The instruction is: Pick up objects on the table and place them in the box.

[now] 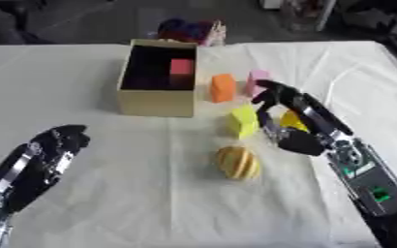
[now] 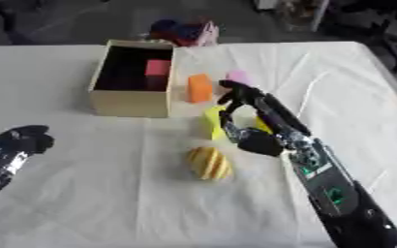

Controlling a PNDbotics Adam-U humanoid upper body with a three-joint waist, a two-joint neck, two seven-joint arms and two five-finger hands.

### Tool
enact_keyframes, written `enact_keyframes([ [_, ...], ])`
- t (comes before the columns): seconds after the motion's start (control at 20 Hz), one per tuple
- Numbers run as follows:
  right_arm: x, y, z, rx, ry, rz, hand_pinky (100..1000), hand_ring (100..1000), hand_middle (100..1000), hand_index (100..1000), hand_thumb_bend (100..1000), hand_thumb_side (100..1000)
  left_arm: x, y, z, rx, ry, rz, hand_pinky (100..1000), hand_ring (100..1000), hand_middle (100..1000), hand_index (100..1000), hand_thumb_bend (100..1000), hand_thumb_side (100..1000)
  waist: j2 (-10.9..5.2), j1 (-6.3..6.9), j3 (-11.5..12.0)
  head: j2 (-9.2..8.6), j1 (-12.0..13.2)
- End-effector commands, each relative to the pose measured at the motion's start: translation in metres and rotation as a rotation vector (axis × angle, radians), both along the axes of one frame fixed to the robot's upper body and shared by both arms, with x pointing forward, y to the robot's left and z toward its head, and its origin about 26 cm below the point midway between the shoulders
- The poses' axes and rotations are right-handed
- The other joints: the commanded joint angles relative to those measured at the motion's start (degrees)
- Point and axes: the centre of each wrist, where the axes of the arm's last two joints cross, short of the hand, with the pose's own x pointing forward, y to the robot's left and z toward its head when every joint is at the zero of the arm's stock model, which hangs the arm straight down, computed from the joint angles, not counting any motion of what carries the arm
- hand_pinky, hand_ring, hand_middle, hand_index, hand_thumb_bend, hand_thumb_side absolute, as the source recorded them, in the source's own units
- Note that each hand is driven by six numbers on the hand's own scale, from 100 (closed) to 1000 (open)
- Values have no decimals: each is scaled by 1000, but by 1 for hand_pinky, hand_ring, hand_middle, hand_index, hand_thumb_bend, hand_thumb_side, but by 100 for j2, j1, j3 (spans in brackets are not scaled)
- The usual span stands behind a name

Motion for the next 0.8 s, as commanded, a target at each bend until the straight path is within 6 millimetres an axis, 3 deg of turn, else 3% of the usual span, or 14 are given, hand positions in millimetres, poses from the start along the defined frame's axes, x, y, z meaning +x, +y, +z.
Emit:
enact_keyframes([
  [0.05,2,-11,9,-190,-10,71,872,700,726,950,100,415,0,3,5,17,-17,-9,820,770,686,850,100,745,-143,0,-3,-19,-36],
  [0.25,1,-13,13,-369,-9,146,874,727,747,951,100,377,0,2,5,18,-14,-13,820,771,686,849,100,746,-151,-12,-9,-19,-48],
  [0.6,5,-2,24,-579,-90,199,876,777,780,954,100,189,0,2,5,19,-13,-14,820,771,686,849,100,745,-156,2,-4,-19,-67],
  [0.8,8,5,30,-661,-151,209,875,799,798,957,100,165,0,2,4,19,-12,-13,820,771,686,850,100,747,-155,7,-3,-19,-76],
])
